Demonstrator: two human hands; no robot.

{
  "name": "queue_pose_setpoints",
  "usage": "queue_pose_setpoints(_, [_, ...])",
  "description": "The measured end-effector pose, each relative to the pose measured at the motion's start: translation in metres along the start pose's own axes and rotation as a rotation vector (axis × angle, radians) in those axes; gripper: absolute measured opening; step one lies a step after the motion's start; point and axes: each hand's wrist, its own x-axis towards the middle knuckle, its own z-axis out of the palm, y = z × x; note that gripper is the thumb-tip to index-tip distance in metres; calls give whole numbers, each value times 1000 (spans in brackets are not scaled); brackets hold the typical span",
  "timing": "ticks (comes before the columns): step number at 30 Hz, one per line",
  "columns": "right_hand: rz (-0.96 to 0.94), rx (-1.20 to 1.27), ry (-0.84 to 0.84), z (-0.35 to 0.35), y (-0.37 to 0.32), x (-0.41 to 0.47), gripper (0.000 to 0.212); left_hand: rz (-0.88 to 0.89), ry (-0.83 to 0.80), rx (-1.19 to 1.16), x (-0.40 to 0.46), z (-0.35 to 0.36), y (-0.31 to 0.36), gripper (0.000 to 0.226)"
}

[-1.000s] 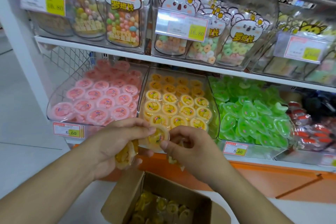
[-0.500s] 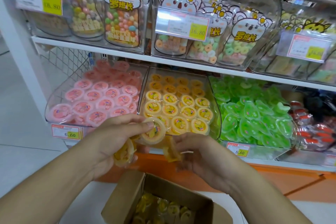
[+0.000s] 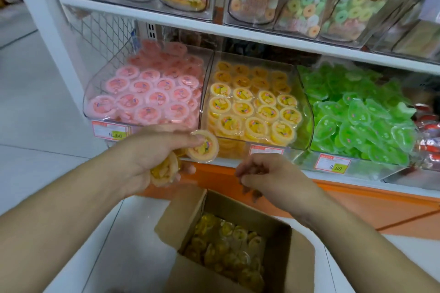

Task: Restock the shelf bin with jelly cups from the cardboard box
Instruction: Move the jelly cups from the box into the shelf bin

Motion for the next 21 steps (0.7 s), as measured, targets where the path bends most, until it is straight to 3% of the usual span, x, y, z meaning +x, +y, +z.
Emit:
queue_pose_setpoints(3, [-55, 83, 37, 8, -5, 2, 16, -22, -26, 12, -5, -4, -13, 22])
queue_pose_setpoints(8, [-306, 97, -11, 20, -23, -5, 42, -27, -26, -21, -16, -11, -22, 22])
queue_pose_setpoints(13, [-413, 80, 17, 36, -28, 1, 57, 7, -89, -138, -21, -6, -18, 24])
queue_pose_setpoints(17, [-485, 197, 108, 41, -29, 7, 51, 47, -178, -211, -20, 1, -8, 27])
queue_pose_setpoints(21, [-519, 436, 150, 38, -29, 10, 42, 131, -128, -191, -17, 11, 3, 28])
